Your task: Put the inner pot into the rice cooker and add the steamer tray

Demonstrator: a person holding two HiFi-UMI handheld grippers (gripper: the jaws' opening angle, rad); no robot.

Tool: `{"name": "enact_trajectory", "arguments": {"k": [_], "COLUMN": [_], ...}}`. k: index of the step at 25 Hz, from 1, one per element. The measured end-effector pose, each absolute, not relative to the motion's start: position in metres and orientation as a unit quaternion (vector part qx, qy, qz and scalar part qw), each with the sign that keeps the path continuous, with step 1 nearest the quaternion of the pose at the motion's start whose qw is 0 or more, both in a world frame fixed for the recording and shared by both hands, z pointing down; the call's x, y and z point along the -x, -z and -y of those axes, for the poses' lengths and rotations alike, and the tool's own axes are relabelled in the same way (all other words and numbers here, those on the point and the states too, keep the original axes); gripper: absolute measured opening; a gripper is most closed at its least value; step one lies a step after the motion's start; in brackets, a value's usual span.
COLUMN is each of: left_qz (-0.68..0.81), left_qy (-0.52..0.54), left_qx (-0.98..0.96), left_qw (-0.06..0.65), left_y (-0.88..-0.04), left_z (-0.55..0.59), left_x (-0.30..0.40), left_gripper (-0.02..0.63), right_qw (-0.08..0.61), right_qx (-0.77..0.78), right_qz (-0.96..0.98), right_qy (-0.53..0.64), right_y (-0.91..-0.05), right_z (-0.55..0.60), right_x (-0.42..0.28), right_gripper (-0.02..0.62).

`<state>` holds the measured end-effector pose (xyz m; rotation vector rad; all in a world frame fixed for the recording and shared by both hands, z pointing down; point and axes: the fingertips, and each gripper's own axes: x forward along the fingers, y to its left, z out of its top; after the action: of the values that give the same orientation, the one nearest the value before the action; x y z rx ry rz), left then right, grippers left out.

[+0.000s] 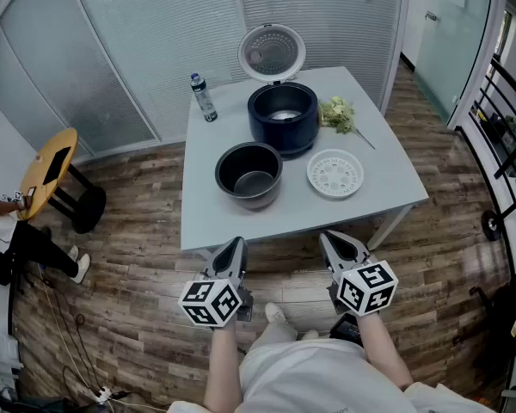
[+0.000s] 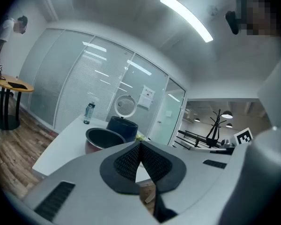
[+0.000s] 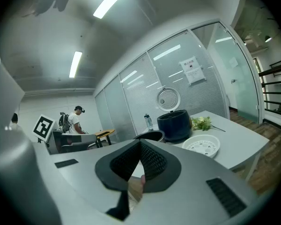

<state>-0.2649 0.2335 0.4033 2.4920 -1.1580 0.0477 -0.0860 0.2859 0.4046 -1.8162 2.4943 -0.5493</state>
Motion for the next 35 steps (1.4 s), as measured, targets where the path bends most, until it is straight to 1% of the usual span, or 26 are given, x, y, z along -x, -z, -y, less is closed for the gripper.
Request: {"name": "enact_trajectory", "arguments": {"k": [8, 11, 12, 13, 14, 15, 16, 23, 28, 35], "left_qz": [0.415, 0.430, 0.433, 0.433, 0.431, 0.430, 0.431, 0.449, 0.467, 0.498], "left_qy": [-0.017, -0.012, -0.010, -0.009, -0.011, -0.014, -0.019, -0.019, -0.016, -0.007], "left_qx": [-0.888, -0.883, -0.881, -0.880, -0.880, -0.879, -0.877, -0.866, -0.853, -0.825], "left_qw": [0.195, 0.188, 0.190, 0.194, 0.199, 0.205, 0.209, 0.222, 0.231, 0.267], "left_y": [-0.402, -0.401, -0.402, -0.403, -0.404, -0.407, -0.411, -0.422, -0.437, -0.469], "left_z": [-0.238, -0.240, -0.241, -0.242, -0.243, -0.243, -0.243, -0.229, -0.200, -0.112], "left_x": [0.256, 0.257, 0.257, 0.257, 0.256, 0.256, 0.257, 0.262, 0.266, 0.266], "left_gripper": [0.009, 0.011, 0.012, 0.078, 0.205, 0.230, 0.239, 0.242, 0.242, 0.241], "right_qw": [0.014, 0.023, 0.028, 0.028, 0.024, 0.017, 0.012, 0.009, 0.038, 0.006], "right_qx": [0.573, 0.547, 0.531, 0.518, 0.512, 0.512, 0.515, 0.515, 0.499, 0.486], "right_qz": [-0.799, -0.812, -0.819, -0.826, -0.829, -0.830, -0.829, -0.827, -0.827, -0.827], "right_qy": [0.184, 0.202, 0.213, 0.221, 0.223, 0.221, 0.218, 0.224, 0.256, 0.281], "right_y": [-0.405, -0.406, -0.406, -0.406, -0.407, -0.408, -0.409, -0.418, -0.425, -0.451], "right_z": [-0.291, -0.298, -0.301, -0.303, -0.304, -0.304, -0.304, -0.291, -0.265, -0.179], "right_x": [0.080, 0.081, 0.083, 0.085, 0.085, 0.085, 0.084, 0.078, 0.070, 0.051], "right_gripper": [0.015, 0.018, 0.045, 0.144, 0.206, 0.216, 0.218, 0.218, 0.213, 0.212]}}
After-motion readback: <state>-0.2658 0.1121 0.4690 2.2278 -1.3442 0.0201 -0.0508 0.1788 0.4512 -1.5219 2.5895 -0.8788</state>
